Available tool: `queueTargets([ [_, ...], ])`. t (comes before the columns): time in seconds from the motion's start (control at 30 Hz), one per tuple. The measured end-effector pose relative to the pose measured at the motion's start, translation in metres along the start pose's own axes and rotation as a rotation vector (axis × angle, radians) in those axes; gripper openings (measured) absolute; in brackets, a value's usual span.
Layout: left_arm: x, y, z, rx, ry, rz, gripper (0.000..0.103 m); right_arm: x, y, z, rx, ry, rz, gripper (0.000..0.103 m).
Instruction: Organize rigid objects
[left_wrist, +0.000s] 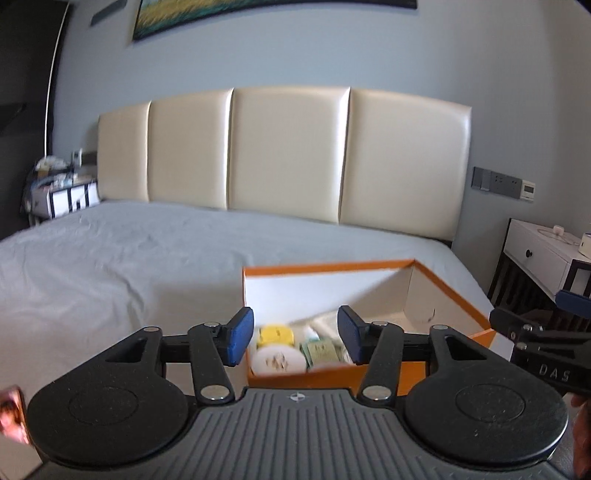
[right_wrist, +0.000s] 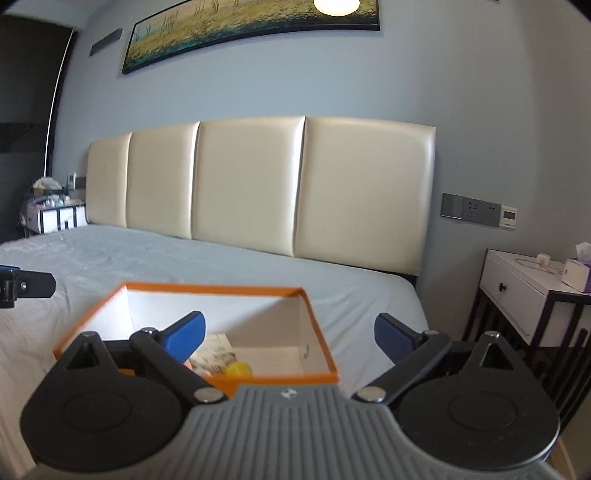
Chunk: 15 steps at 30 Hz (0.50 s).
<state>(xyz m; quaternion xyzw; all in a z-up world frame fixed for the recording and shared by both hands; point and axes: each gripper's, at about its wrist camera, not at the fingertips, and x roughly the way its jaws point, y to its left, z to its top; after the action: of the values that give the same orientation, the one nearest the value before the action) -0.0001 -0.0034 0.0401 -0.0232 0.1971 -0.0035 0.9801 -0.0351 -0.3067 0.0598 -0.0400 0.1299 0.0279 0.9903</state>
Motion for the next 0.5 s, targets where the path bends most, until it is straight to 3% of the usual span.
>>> queueTargets([
  [0.07,0.002,-0.005,-0.007,0.013,-0.005,0.001,0.084,0.004,-0.001,-0.010,-0.010,0.035,0.004,0.098],
  [0.17,0.003,-0.012,-0.011,0.046,-0.043,0.010,0.093,0.015,-0.004,-0.016,0.026,0.059,0.014,0.100],
  [0.27,0.007,-0.012,-0.015,0.051,-0.047,0.029,0.093,0.027,-0.007,-0.018,0.068,0.078,0.022,0.100],
  [0.5,0.032,-0.020,-0.025,0.093,0.077,0.094,0.098,0.051,-0.013,-0.024,0.138,0.183,0.039,0.100],
])
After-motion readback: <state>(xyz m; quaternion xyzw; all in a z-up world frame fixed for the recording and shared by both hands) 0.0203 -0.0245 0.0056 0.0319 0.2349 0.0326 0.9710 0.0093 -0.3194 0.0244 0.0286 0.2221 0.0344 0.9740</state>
